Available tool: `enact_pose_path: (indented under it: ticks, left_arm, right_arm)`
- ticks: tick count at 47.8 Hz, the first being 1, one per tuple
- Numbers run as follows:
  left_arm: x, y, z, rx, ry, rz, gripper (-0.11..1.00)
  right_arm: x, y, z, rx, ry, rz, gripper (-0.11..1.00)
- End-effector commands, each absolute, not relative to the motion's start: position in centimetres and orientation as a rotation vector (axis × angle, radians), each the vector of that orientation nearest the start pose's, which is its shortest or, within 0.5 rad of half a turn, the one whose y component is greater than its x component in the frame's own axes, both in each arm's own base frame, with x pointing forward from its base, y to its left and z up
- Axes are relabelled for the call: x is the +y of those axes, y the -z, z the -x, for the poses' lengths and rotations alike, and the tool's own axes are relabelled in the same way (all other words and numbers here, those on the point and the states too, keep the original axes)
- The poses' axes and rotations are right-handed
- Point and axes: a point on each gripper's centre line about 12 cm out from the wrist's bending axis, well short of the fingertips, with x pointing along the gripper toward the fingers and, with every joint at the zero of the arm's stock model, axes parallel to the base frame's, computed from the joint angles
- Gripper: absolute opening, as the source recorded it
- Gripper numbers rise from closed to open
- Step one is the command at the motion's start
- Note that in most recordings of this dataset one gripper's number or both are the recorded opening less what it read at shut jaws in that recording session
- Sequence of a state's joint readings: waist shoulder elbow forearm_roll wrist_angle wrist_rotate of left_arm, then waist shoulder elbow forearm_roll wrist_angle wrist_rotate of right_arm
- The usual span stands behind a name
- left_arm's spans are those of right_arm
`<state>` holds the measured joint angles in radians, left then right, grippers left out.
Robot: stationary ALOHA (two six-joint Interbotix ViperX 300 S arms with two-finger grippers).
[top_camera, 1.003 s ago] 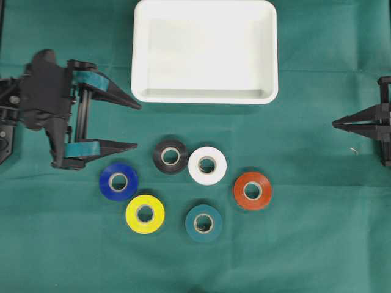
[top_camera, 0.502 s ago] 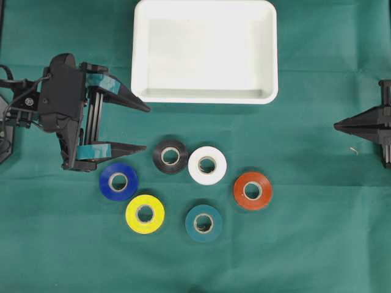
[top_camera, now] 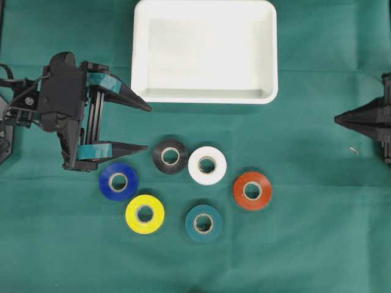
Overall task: Put the tape into the white case with the left arm.
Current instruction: 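Move the left gripper over the white tape roll and lower it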
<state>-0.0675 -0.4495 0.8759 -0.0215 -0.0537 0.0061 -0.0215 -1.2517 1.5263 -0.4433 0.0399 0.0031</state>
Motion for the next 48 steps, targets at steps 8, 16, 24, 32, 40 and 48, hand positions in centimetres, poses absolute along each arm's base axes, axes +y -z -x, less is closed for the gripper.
enact_pose_path:
  ticks: [8, 16, 24, 32, 40, 48]
  left_arm:
    - [-2.2, -26.7, -30.9, 0.347, 0.065, 0.009, 1.0]
    - [-2.4, -25.5, -31.6, 0.427, 0.069, 0.008, 1.0]
    - [-3.3, -24.8, -33.4, 0.497, 0.093, -0.006, 1.0]
    - [-3.6, -24.2, -34.6, 0.557, 0.098, -0.012, 1.0]
    - [-3.7, -23.5, -35.2, 0.583, 0.097, -0.011, 1.0]
    - [-3.7, -23.0, -35.6, 0.599, 0.097, -0.011, 0.99]
  right_arm:
    - [0.1, -17.3, -13.9, 0.199, -0.056, 0.41, -0.09]
    - [0.7, -17.0, -13.7, 0.133, -0.083, 0.33, -0.09]
    - [0.8, -16.7, -13.6, 0.129, -0.085, 0.232, -0.09]
    - [0.6, -16.3, -13.6, 0.162, -0.071, 0.179, -0.09]
    - [0.3, -15.5, -13.4, 0.227, -0.048, 0.177, -0.09]
    - [0.2, -15.3, -13.3, 0.247, -0.041, 0.178, -0.09]
